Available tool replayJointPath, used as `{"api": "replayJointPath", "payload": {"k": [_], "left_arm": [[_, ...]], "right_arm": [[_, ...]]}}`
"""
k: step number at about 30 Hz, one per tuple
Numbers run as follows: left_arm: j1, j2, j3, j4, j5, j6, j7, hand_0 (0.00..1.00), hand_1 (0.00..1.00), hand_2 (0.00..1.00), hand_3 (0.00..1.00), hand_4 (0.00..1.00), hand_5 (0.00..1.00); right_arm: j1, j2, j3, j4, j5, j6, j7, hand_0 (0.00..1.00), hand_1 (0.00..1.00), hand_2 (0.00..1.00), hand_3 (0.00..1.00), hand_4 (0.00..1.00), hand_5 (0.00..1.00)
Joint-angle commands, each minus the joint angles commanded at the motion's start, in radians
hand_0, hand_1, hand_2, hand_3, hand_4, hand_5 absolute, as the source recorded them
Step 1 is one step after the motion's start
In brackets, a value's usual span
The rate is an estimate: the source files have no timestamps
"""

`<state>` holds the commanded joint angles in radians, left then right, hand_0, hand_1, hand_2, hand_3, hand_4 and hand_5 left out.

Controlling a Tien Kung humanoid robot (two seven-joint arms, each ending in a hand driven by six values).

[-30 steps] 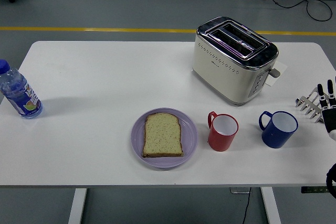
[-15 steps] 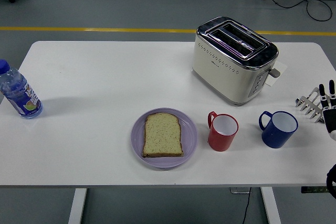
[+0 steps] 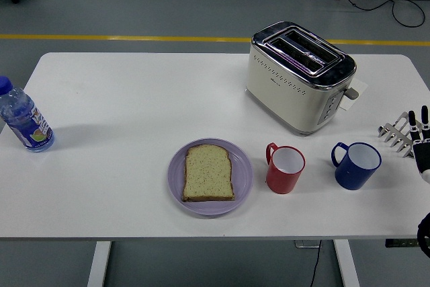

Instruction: Pick up the cup,pour liquid into bread,place the cup on the desk

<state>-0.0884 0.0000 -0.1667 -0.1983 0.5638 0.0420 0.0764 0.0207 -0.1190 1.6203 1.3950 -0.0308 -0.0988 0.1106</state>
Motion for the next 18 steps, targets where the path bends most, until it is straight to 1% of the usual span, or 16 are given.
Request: {"api": "replayJointPath", "payload": {"k": [9,18], "left_arm": [[0.004,0.000,0.005,0.000,-0.001,0.000,0.000,0.635,0.646,0.655,0.549,0.318,0.841],[-0.003,0.000,-0.006,0.000,0.002,0.000,0.000,0.636,0.644,0.655,0.549,0.319,0.842]], "right_arm": [[-0.004,0.001,-0.003,-0.002,0.008,0.003,0.002,0.604,0.532,0.612,0.609,0.602,0.184],[0.000,0.004,-0.001,-0.004,0.013,0.005,0.003,0.603,0.531,0.612,0.608,0.602,0.181]]}}
